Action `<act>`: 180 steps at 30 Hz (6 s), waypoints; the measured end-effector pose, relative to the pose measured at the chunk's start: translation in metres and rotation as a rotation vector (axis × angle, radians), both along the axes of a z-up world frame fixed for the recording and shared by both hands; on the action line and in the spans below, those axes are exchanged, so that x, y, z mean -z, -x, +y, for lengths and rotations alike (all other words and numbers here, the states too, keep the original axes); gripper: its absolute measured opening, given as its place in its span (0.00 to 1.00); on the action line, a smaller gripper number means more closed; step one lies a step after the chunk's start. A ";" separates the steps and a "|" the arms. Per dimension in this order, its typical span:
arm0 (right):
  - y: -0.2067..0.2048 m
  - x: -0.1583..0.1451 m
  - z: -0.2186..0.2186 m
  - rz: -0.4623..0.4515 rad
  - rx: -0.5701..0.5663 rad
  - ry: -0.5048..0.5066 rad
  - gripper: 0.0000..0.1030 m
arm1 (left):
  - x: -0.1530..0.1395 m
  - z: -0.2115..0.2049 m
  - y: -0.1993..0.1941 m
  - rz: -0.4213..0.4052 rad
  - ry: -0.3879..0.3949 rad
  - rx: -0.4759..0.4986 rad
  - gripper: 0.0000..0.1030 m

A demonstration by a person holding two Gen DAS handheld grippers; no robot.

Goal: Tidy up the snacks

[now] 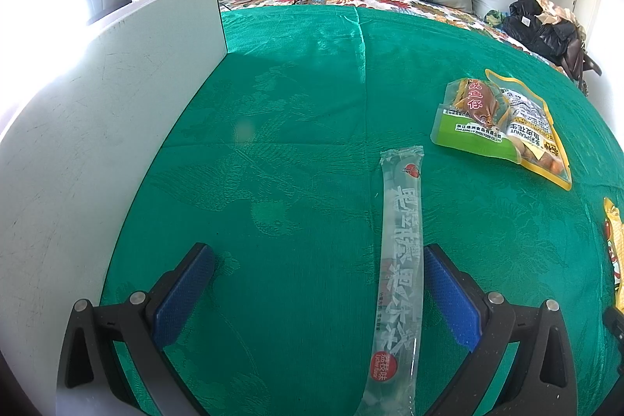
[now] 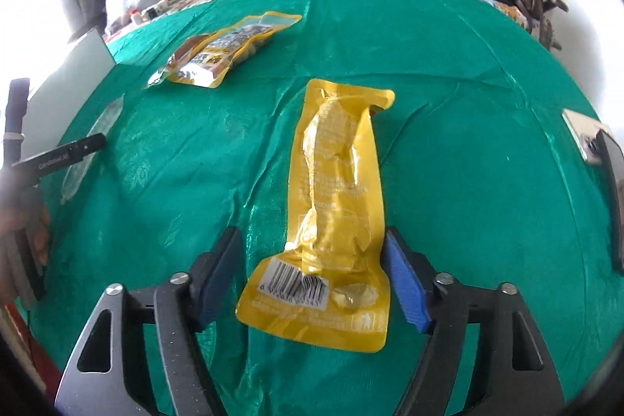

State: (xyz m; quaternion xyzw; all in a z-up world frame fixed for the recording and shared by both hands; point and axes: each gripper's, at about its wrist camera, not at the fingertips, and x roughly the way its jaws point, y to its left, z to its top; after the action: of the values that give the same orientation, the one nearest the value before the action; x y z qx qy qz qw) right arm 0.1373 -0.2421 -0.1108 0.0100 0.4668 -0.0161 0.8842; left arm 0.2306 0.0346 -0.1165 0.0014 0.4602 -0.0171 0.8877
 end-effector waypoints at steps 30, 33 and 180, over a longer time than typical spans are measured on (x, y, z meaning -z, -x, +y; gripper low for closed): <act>-0.014 0.004 0.005 -0.050 0.020 0.014 0.94 | 0.000 0.000 0.000 0.000 0.000 0.000 1.00; -0.014 0.004 0.005 -0.050 0.020 0.014 0.94 | 0.000 0.000 0.000 0.000 0.000 0.000 1.00; -0.036 -0.002 -0.054 -0.057 0.089 0.020 0.82 | -0.003 -0.103 0.019 -0.002 0.009 0.115 1.00</act>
State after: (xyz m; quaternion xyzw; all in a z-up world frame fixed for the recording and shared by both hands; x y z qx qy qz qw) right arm 0.1730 -0.2964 -0.1087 0.0222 0.4403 -0.0596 0.8956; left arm 0.2119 -0.0687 -0.1134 0.0240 0.4583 -0.0702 0.8857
